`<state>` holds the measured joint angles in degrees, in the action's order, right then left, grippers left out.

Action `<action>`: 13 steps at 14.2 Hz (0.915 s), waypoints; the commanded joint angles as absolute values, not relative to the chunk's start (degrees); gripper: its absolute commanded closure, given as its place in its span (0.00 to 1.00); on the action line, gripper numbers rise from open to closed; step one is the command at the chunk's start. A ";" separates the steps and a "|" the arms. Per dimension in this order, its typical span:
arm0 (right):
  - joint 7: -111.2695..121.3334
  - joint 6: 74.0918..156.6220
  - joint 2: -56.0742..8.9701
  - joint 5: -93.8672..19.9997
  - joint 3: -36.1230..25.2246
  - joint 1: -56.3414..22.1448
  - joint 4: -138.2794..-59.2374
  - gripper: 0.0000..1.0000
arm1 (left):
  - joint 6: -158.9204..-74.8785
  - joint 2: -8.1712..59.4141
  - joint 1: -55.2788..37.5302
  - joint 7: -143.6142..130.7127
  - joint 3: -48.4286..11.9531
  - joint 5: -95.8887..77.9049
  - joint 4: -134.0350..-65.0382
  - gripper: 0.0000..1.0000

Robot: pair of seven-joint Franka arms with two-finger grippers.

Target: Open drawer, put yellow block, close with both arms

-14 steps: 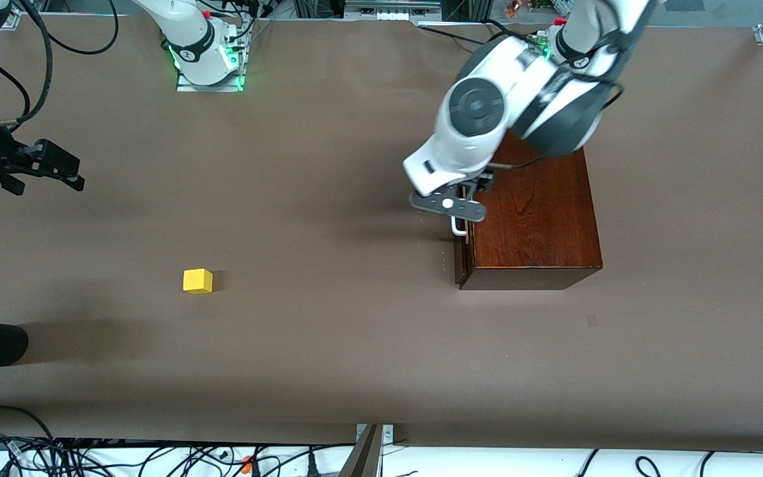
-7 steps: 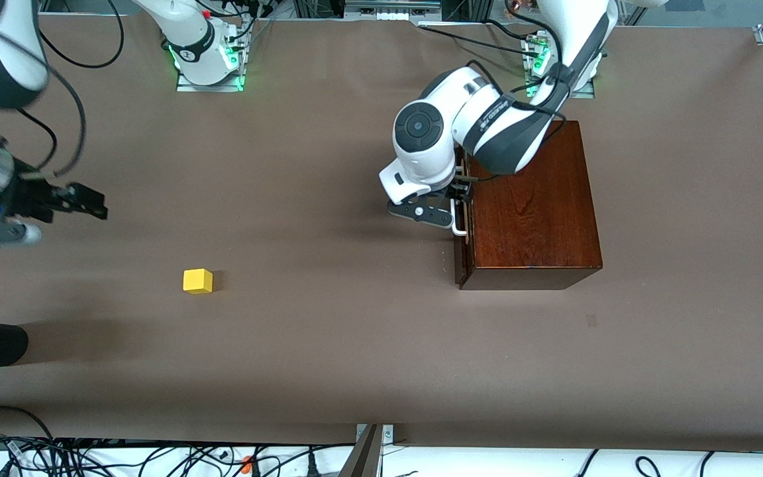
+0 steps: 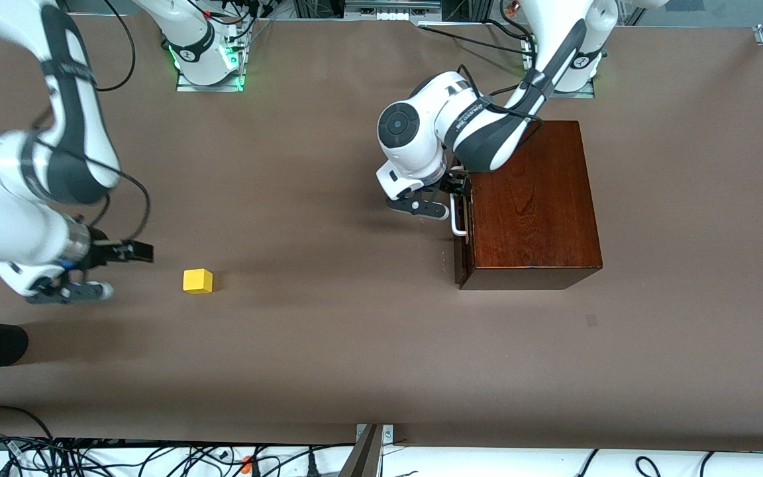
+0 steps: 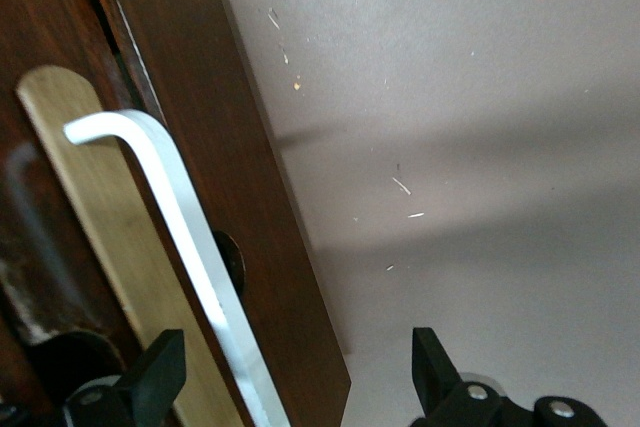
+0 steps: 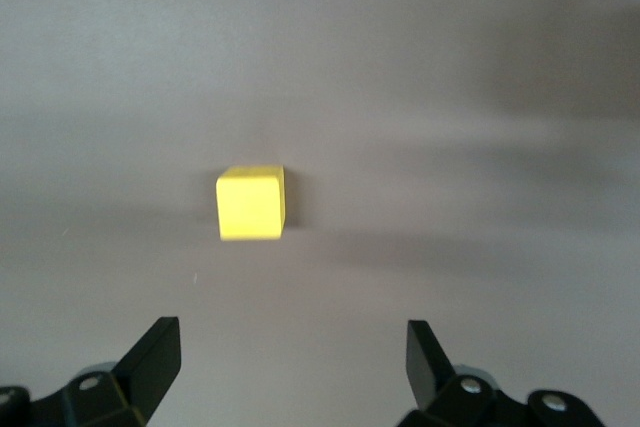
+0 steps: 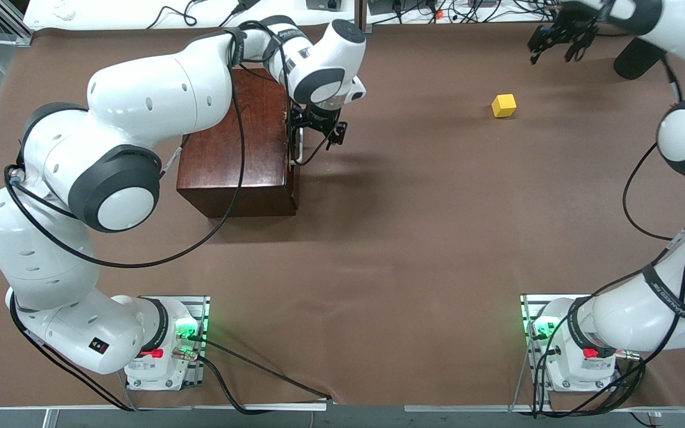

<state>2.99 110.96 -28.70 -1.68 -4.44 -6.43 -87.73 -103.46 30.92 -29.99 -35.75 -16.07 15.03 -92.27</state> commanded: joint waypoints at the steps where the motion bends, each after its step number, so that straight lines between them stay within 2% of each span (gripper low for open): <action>1: 1.06 119.32 -29.53 -2.46 -4.39 -7.90 -92.79 0.00 | -104.68 30.06 -31.03 -37.35 -15.82 18.62 -94.04 0.00; 3: 0.35 125.22 -32.07 -2.46 -4.39 -8.79 -94.13 0.00 | -107.39 30.50 -31.03 -37.62 -15.73 18.81 -95.18 0.00; 5: -0.43 126.99 -34.09 -2.90 -4.39 -9.32 -94.13 0.00 | -109.24 30.59 -30.76 -37.70 -15.73 18.81 -96.06 0.00; 13: -3.96 129.29 -38.84 -3.16 -4.39 -9.32 -94.13 0.02 | -111.62 32.17 -30.67 -38.06 -15.56 18.90 -96.24 0.00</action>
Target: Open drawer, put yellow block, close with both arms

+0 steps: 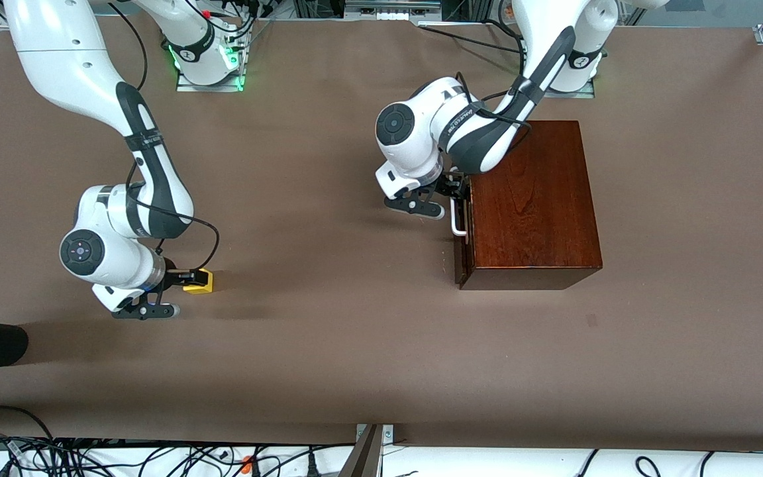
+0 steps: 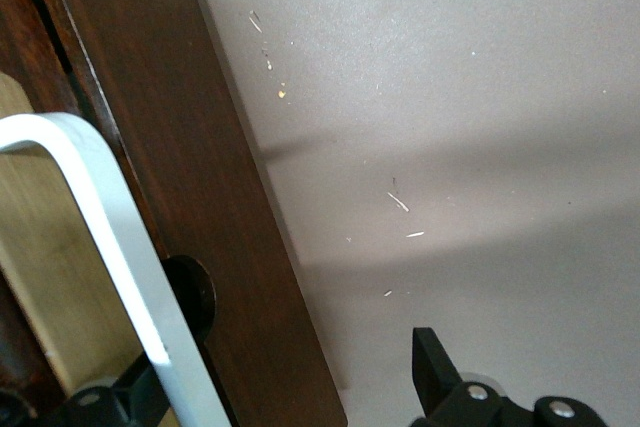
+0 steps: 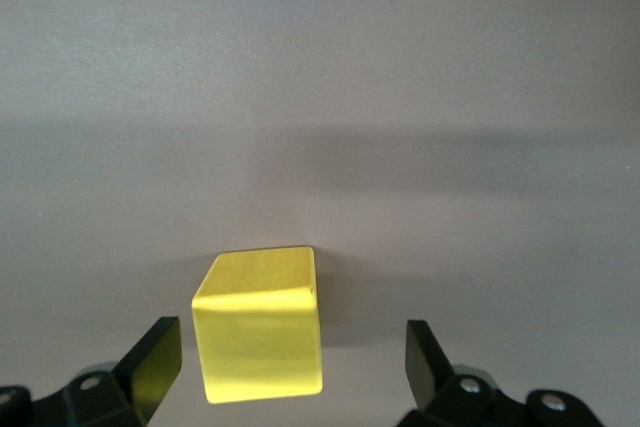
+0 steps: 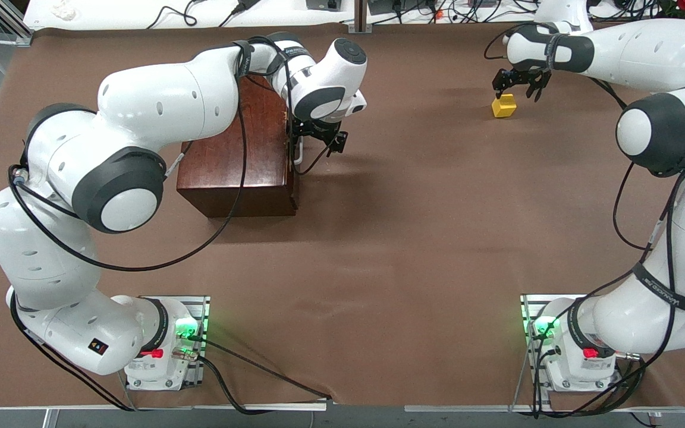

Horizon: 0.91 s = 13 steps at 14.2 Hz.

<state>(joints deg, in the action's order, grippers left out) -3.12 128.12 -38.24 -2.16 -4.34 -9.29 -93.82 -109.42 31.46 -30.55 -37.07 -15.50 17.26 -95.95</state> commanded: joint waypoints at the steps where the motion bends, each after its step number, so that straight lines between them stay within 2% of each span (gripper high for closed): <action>1: -3.96 129.29 -39.02 -3.16 -4.39 -9.32 -94.13 0.03 | -112.23 32.17 -30.76 -38.06 -15.56 18.90 -96.24 0.00; 5: -3.96 129.29 -39.55 -3.16 -4.31 -9.40 -94.22 0.14 | -116.71 32.61 -31.11 -39.37 -15.73 18.81 -95.80 0.00; 8: -3.96 129.20 -39.55 -3.16 -4.05 -9.32 -94.31 0.27 | -118.82 32.87 -31.99 -40.69 -15.73 18.72 -95.45 0.00; 13: -2.73 128.94 -39.38 -3.08 -3.87 -8.88 -94.05 0.67 | -122.51 34.19 -33.22 -43.24 -15.91 17.67 -94.31 0.00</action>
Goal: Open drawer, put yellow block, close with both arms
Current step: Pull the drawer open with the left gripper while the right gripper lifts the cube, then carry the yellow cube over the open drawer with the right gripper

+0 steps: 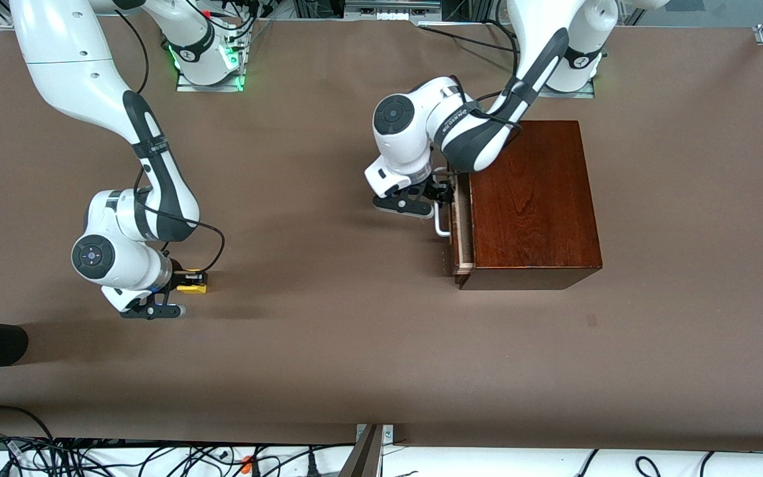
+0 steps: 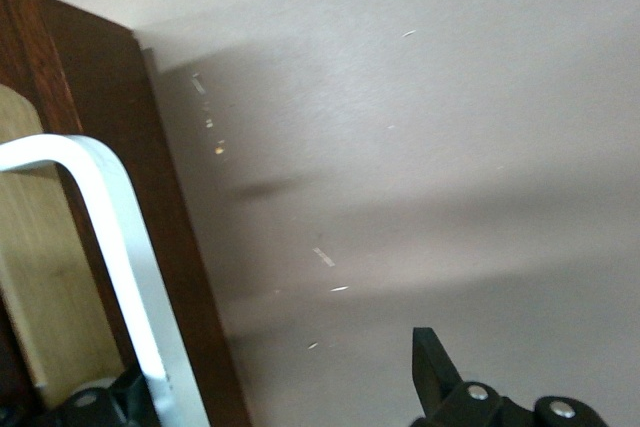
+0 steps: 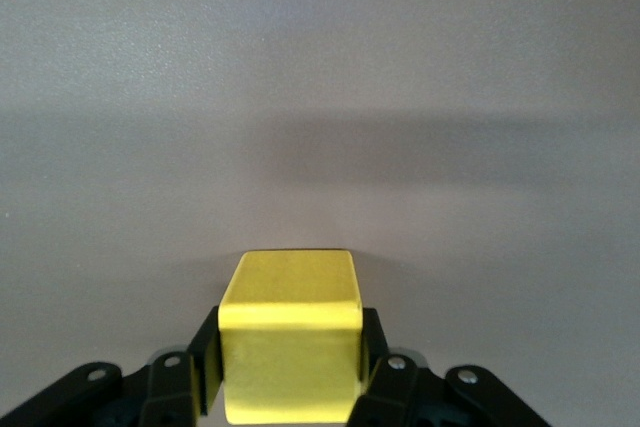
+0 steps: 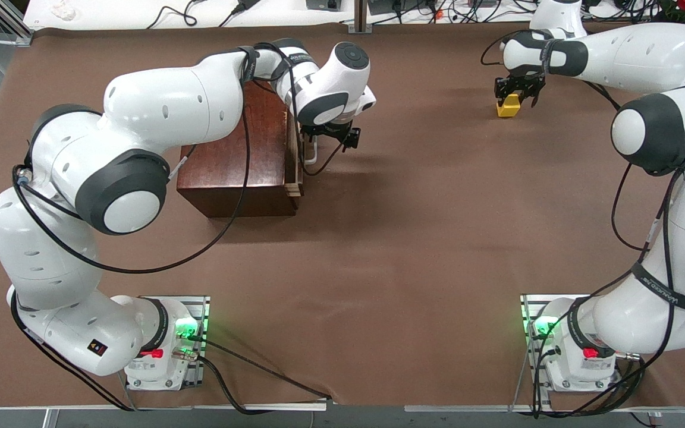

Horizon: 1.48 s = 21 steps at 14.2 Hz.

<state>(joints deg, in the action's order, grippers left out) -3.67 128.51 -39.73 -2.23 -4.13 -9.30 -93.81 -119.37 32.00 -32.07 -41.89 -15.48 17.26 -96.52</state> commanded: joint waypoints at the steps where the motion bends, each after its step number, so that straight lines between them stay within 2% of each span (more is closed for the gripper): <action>1: -2.20 128.41 -38.94 -3.08 -3.95 -8.88 -93.69 0.70 | -122.69 34.71 -33.40 -43.33 -15.91 17.58 -93.61 0.00; 6: 1.04 122.10 -35.16 -2.64 -4.04 -8.96 -89.05 0.70 | -123.66 36.47 -34.10 -44.12 -15.91 13.54 -89.48 0.00; 8: 2.54 117.71 -34.02 -2.72 -4.04 -8.88 -85.53 0.70 | -123.66 36.65 -34.10 -44.12 -16.00 13.45 -88.95 0.00; 11: 4.13 113.31 -30.51 -2.81 -3.78 -9.23 -84.47 0.70 | -123.66 36.56 -34.10 -44.12 -16.08 13.45 -88.77 0.00; 14: 4.48 107.77 -30.15 -2.81 -2.73 -9.40 -79.56 0.70 | -123.66 36.39 -34.19 -44.38 -16.08 12.04 -88.77 0.00; 21: 6.67 104.77 -30.15 -2.55 0.17 -9.93 -74.62 0.70 | -122.53 35.51 -34.02 -42.81 -16.08 12.30 -87.54 0.00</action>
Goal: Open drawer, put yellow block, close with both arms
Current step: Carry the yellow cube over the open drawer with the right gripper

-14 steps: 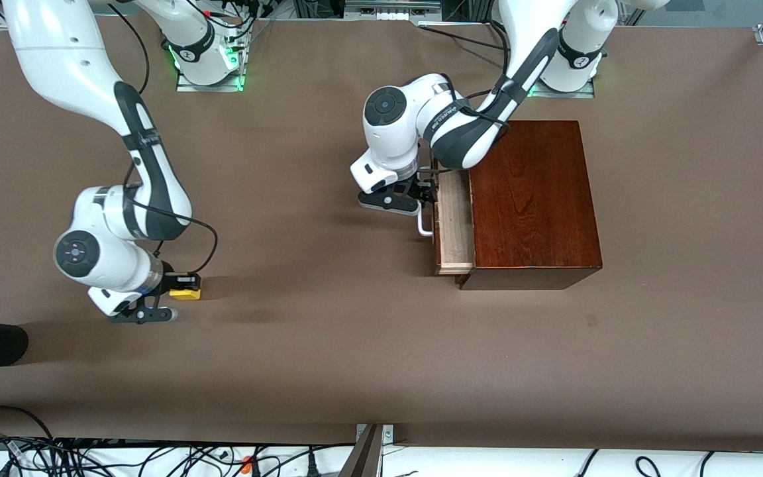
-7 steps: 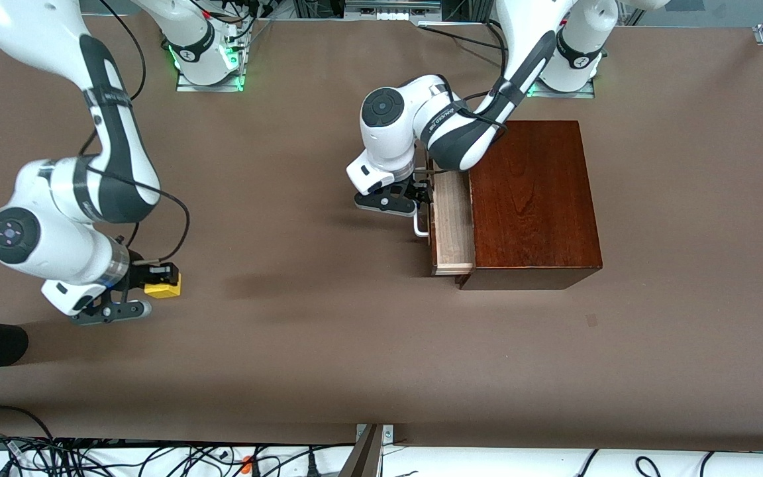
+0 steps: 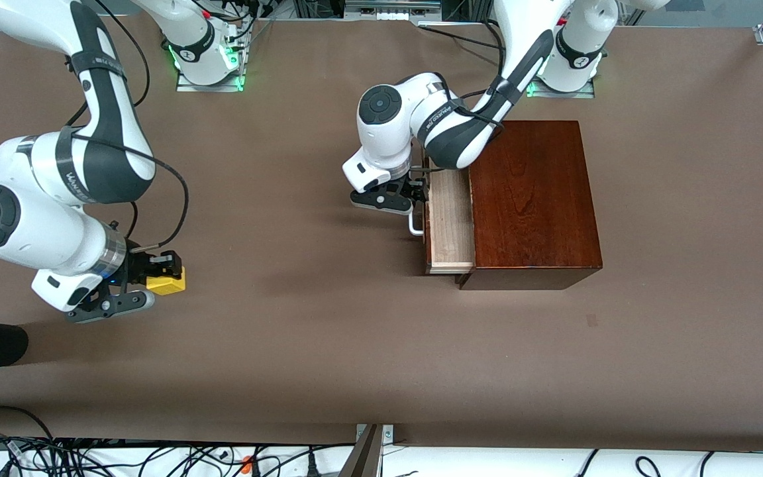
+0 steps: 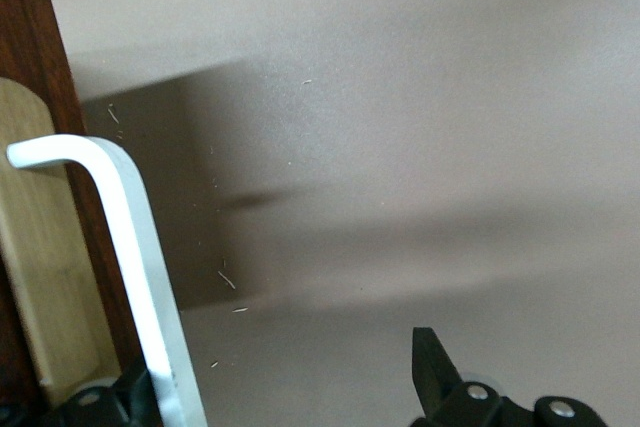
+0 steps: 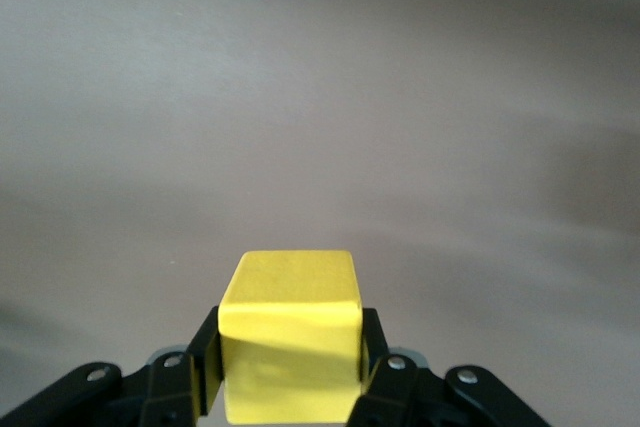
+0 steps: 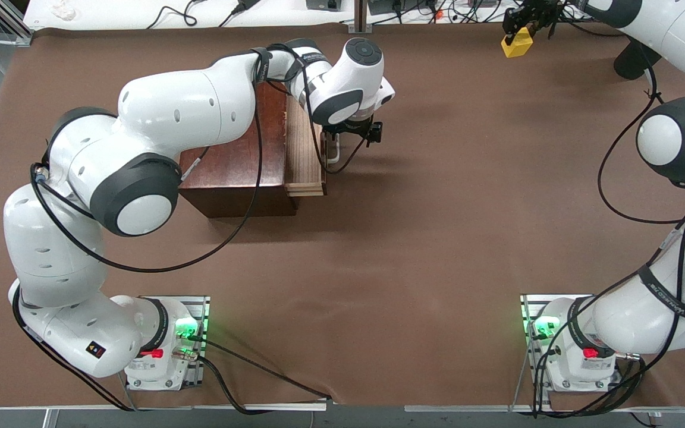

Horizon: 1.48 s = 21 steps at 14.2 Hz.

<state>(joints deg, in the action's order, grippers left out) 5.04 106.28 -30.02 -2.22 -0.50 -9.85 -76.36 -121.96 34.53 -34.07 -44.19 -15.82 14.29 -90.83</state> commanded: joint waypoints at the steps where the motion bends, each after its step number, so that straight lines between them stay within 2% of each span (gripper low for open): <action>1: 6.68 104.77 -30.23 -2.72 0.26 -10.28 -74.36 0.70 | -119.91 34.20 -33.84 -42.63 -16.08 12.13 -87.10 0.00; 8: 6.77 104.94 -30.41 -2.99 3.34 -12.56 -74.27 0.70 | -89.51 29.81 -31.74 -39.48 -16.17 11.78 -71.39 0.00; 13: 6.16 105.47 -30.15 -2.46 3.60 -21.86 -74.27 0.70 | -83.77 21.63 -15.85 -27.37 -16.08 5.37 -71.02 0.00; 18: 6.77 110.64 -31.02 -0.97 3.52 -32.32 -74.18 0.70 | -82.36 18.38 -0.73 -7.15 -16.08 2.65 -71.63 0.00; 21: 7.90 114.16 -31.73 3.41 3.52 -38.92 -73.92 0.70 | -79.10 16.45 3.07 -4.75 -14.95 1.23 -72.77 0.00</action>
